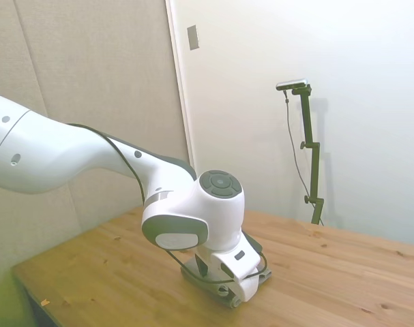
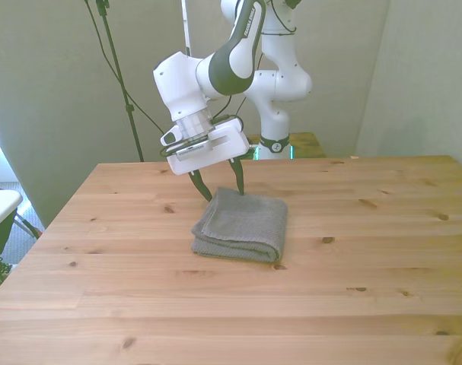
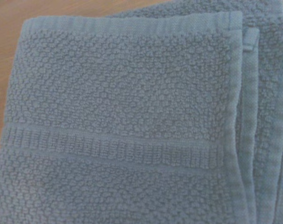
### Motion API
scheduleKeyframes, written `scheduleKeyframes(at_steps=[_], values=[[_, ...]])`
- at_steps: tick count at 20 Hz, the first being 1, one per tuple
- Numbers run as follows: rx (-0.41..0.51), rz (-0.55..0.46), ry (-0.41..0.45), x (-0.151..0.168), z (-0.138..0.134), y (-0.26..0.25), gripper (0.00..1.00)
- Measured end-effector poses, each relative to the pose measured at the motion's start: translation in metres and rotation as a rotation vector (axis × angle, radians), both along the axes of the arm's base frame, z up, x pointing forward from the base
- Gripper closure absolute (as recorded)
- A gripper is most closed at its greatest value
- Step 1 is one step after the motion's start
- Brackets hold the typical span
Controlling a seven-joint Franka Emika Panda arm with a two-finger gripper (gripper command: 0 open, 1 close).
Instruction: Unfold the towel
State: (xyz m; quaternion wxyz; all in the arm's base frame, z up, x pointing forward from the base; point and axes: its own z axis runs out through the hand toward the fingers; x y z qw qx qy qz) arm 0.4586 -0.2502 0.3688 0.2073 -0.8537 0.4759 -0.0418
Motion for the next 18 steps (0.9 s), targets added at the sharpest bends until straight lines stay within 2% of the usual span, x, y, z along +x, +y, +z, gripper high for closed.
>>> scheduleKeyframes(at_steps=[14,18], values=[[0.002,0.003,-0.001,0.0007,-0.0013,0.0007,1.0],[-0.001,0.0,-0.02,0.0045,0.0064,-0.0016,1.0]])
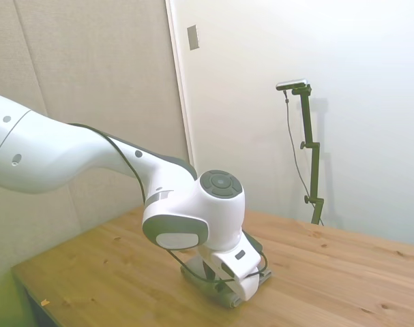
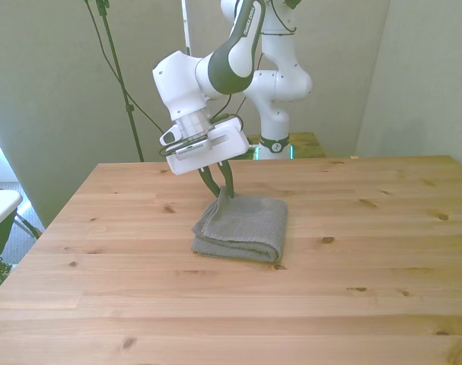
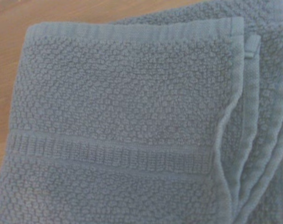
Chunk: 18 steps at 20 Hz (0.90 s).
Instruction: Unfold the towel
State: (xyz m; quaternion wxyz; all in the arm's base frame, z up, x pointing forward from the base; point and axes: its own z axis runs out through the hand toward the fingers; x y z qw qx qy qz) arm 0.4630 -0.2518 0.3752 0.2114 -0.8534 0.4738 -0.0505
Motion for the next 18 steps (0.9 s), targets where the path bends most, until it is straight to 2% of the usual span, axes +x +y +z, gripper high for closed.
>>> scheduleKeyframes(at_steps=[4,7,13,18], values=[[-0.014,0.011,-0.029,0.009,0.016,0.002,1.0],[-0.028,0.035,-0.065,0.025,0.037,0.016,1.0],[-0.032,0.107,-0.124,0.064,0.085,0.089,1.0],[-0.071,0.179,-0.142,0.082,0.113,0.158,1.0]])
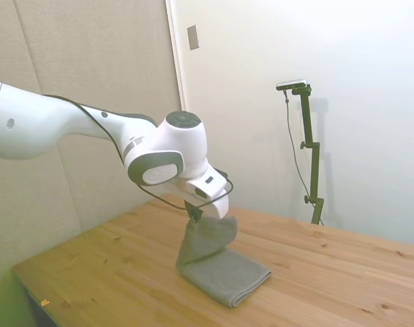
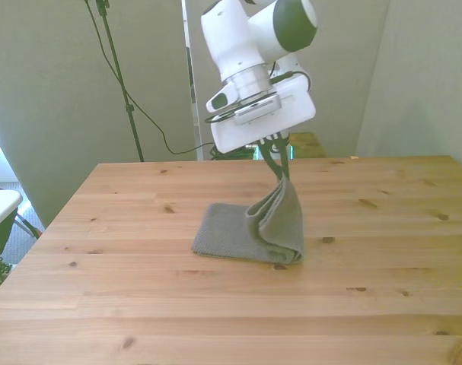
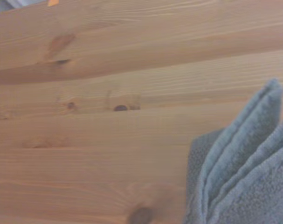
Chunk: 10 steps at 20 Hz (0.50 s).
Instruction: Unfold the towel
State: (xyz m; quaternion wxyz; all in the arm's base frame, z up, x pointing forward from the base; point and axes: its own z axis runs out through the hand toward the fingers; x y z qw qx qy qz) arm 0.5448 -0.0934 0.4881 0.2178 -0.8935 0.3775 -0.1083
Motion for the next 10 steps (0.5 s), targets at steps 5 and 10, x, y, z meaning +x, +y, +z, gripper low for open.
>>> scheduleKeyframes(at_steps=[5,10], values=[[-0.092,0.101,0.01,0.009,0.002,0.066,0.0],[-0.118,0.22,0.06,0.016,-0.027,0.095,0.0]])
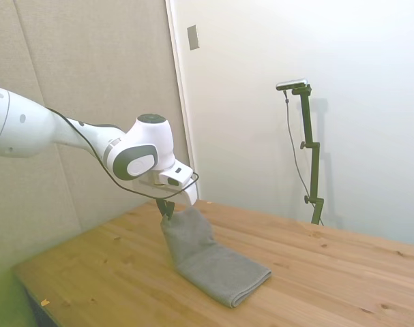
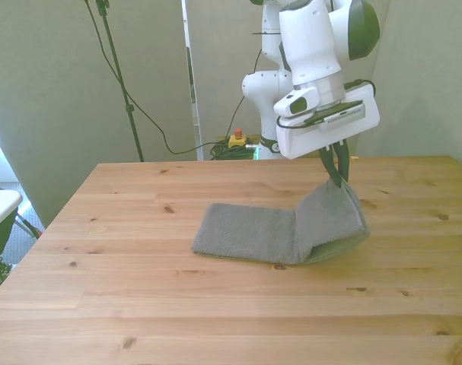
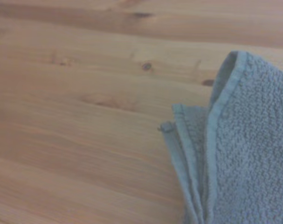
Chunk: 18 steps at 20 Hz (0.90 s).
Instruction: Unfold the towel
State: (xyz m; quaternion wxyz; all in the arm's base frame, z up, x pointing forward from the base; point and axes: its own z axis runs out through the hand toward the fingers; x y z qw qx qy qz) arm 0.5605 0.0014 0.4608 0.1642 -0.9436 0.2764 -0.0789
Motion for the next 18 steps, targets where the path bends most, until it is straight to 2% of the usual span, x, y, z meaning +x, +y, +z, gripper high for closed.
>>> scheduleKeyframes(at_steps=[3,7,11,13,18], values=[[-0.006,0.05,0.016,0.0017,-0.0081,0.0009,0.0],[0.007,0.129,0.019,0.0009,-0.0049,0.0027,0.0],[0.016,0.147,0.044,-0.0008,-0.0041,0.0032,0.0],[-0.014,0.094,0.083,-0.0018,-0.0047,-0.001,0.0],[-0.184,-0.089,0.152,-0.0022,-0.0097,-0.002,0.0]])
